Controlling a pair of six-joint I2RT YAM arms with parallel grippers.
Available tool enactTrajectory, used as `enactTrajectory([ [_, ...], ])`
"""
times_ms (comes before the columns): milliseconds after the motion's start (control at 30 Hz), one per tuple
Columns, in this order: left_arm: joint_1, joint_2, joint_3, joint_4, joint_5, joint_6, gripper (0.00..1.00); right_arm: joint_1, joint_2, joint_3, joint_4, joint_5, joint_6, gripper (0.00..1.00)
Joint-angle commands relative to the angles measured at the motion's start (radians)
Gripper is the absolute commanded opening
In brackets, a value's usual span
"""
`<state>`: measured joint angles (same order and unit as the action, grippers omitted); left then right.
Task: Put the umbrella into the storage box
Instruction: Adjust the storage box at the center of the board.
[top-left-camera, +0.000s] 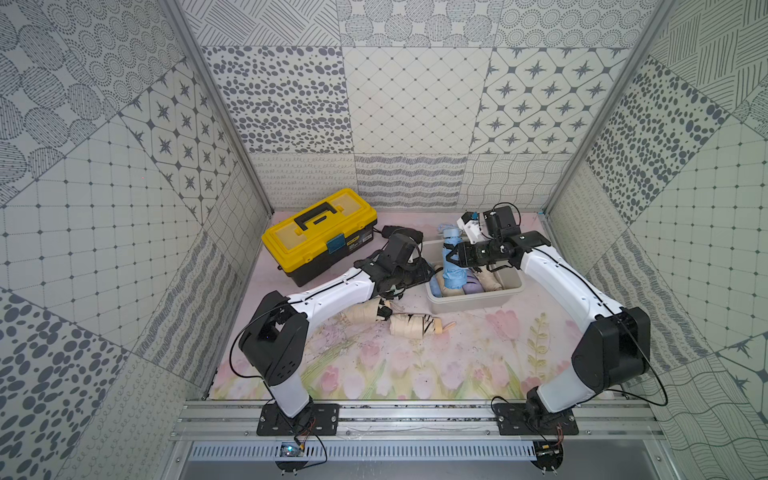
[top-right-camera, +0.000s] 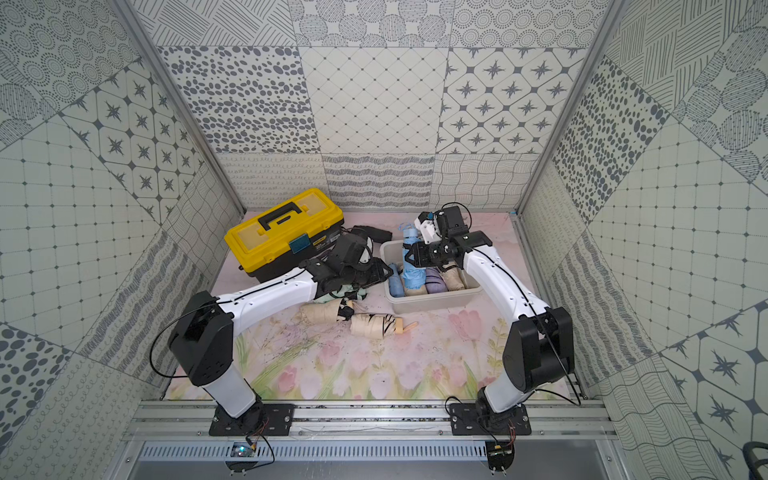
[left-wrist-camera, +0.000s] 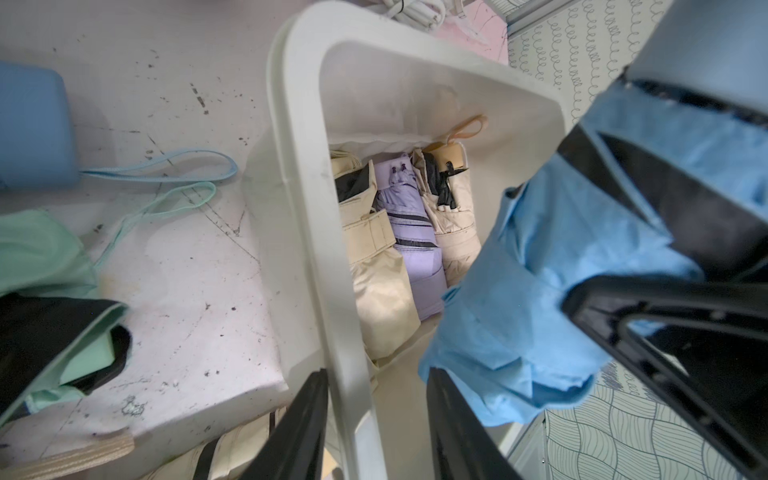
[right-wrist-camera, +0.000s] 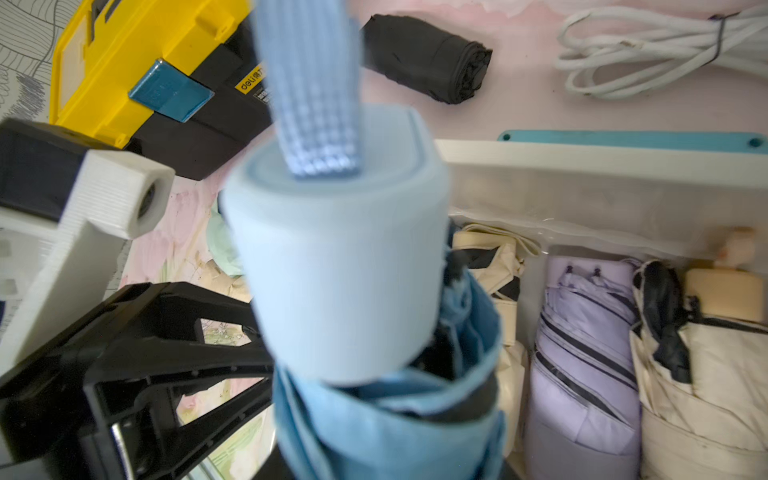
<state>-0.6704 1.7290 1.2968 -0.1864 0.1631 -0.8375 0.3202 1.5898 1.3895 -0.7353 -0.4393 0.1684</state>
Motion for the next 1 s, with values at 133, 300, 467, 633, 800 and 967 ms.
enactTrajectory([
  [133, 0.0, 0.049, 0.08, -0.053, -0.01, 0.133, 0.29, 0.003, 0.065, 0.027, 0.014, -0.15, 0.041, 0.18],
  [300, 0.0, 0.076, 0.12, -0.061, 0.015, 0.145, 0.21, 0.005, 0.098, -0.001, 0.012, -0.205, 0.066, 0.18],
  [467, 0.0, 0.089, 0.144, -0.047, 0.042, 0.146, 0.18, 0.011, 0.133, -0.028, 0.013, -0.209, 0.074, 0.17],
  [633, -0.001, 0.094, 0.146, -0.031, 0.052, 0.13, 0.17, 0.014, 0.168, -0.06, 0.043, -0.212, 0.114, 0.17],
  [800, -0.006, 0.094, 0.148, -0.037, 0.049, 0.115, 0.17, 0.022, 0.195, -0.105, 0.118, -0.178, 0.164, 0.18],
  [967, -0.008, 0.098, 0.153, -0.033, 0.044, 0.092, 0.17, 0.03, 0.231, -0.123, 0.154, -0.131, 0.199, 0.23],
])
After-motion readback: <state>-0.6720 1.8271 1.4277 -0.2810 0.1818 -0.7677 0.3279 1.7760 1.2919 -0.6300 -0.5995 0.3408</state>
